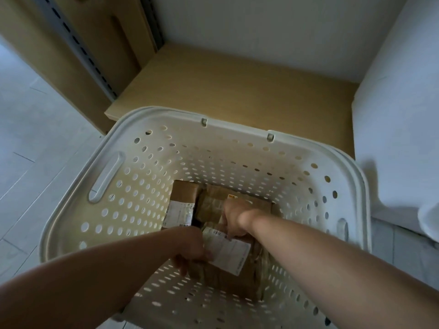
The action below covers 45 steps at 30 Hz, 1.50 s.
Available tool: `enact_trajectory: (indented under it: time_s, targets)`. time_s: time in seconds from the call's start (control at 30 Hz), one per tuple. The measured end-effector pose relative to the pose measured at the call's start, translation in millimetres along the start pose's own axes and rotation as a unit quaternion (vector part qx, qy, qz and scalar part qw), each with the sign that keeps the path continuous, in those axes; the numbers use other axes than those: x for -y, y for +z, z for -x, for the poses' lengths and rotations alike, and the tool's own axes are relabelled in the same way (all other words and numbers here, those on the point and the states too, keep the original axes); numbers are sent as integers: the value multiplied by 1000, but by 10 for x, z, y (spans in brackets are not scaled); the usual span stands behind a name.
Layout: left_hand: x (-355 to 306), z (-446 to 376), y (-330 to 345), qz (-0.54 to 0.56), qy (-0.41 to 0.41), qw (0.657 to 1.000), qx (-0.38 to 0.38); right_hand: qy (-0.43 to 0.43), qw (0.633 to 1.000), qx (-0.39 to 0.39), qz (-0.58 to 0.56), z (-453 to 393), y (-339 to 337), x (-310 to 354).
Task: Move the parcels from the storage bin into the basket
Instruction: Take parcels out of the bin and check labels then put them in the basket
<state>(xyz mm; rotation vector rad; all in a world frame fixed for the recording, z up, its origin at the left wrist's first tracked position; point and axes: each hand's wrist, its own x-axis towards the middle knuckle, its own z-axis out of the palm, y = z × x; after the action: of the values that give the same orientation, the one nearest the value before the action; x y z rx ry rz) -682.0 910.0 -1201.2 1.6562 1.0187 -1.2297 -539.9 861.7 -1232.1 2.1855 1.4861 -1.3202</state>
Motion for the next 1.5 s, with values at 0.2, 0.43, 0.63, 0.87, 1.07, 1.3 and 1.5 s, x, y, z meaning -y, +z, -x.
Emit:
enact_trajectory:
  time_s: [0.2,0.43,0.63,0.87,1.07,1.3,1.5]
  targets:
    - [24,-76,-68,22,-22,999,-17,-24,988,89,125,285,-220,287]
    - [70,-156,-114,43,-32,998,-13,23,947,215,238,487,-173,128]
    - [58,-213,81,-30,3,996,-81,62,994,42,79,285,202,23]
    - [139,-344,224,-120,46,988,-81,62,989,62,118,182,307,-24]
    - [20,-379,217,-172,36,983,-60,47,969,50,238,102,398,-52]
    - [-49,-455,112,-180,19,984,5,34,975,54,214,49,398,-89]
    - [17,-385,-167,-131,2,987,99,11,979,133,154,187,80,-180]
